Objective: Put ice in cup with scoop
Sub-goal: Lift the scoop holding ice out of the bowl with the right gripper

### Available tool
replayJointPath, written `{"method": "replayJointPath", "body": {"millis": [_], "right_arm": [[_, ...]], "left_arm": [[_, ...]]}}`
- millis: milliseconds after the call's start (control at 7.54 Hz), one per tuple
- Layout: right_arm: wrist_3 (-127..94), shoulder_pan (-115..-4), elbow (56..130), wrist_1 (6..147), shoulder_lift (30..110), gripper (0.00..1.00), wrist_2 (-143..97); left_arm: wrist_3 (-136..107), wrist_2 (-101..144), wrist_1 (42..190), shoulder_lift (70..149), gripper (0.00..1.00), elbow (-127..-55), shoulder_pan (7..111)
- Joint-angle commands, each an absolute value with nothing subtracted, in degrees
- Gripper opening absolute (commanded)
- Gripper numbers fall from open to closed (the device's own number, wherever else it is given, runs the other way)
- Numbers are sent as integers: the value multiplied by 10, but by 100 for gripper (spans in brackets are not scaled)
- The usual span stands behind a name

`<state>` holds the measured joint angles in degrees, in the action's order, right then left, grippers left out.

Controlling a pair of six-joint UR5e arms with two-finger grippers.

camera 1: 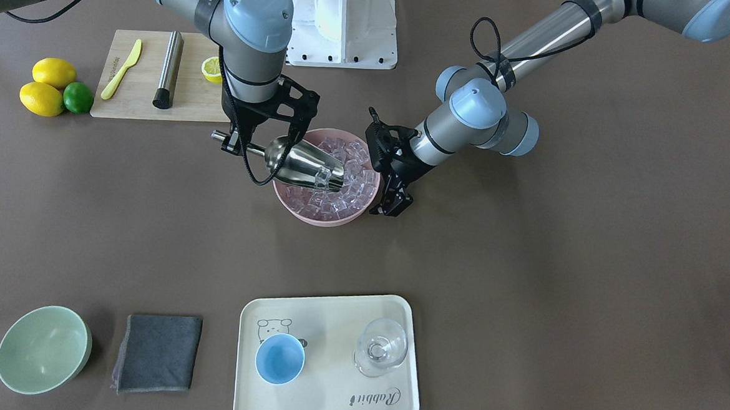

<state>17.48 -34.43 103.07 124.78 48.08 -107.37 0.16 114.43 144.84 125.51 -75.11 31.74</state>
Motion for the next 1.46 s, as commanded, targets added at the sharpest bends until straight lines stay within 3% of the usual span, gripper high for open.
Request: {"method": "replayJointPath", "body": {"millis": [0,663,1061,1327], "right_arm": [[225,-356,1032,1327,454,0,-1073],[218,-413,1045,1294,449,0,-1105],[160,-469,1108,1185,515,0,-1122],[98,-507,1113,1074,575,0,-1144]], "left_arm": [[3,1144,1448,1254,98,-751,317],[10,1160,1447,1251,98,-751,318],[26,1161,1443,1249,98,-751,318],[26,1162,1443,1248,98,-752,318]]}}
